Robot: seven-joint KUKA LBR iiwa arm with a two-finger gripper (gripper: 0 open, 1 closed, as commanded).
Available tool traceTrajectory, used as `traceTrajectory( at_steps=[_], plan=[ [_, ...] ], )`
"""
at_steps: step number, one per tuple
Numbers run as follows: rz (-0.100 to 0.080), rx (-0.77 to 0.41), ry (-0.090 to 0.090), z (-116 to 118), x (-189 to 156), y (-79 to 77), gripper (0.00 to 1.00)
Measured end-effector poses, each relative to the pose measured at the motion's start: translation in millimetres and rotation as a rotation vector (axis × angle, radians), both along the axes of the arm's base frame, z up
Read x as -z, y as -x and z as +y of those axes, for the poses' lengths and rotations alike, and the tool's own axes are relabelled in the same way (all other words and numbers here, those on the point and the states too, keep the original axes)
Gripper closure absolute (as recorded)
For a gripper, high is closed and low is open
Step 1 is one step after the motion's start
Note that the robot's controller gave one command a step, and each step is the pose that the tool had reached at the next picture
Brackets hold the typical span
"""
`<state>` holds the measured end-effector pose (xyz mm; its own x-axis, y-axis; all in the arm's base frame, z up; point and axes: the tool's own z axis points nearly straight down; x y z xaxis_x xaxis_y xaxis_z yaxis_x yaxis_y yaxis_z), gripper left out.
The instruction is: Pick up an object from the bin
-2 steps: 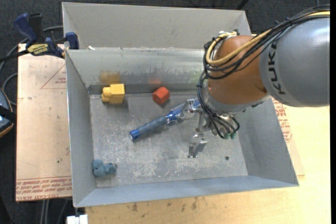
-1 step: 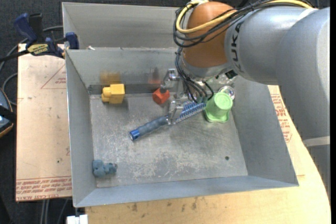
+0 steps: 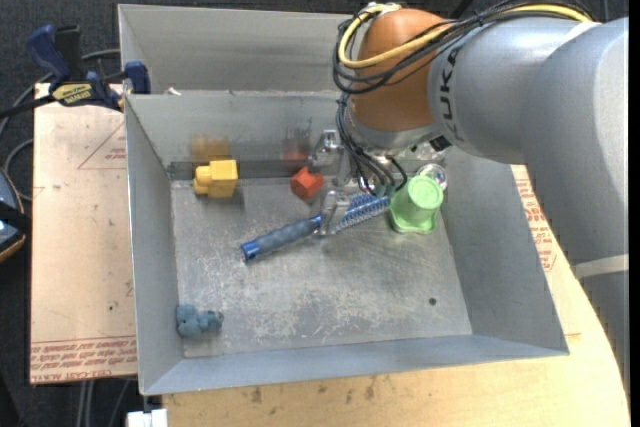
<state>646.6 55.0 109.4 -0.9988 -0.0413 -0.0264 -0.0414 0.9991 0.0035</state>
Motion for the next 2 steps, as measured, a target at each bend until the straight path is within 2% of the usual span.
traceTrajectory(
  at_steps=[1, 2],
  plan=[
    [-0.002, -0.041, 0.002, -0.4, 4.5, -1.2, 0.0],
    [-0.004, -0.005, 0.0, -0.5, 6.2, -2.8, 0.0]
  ],
)
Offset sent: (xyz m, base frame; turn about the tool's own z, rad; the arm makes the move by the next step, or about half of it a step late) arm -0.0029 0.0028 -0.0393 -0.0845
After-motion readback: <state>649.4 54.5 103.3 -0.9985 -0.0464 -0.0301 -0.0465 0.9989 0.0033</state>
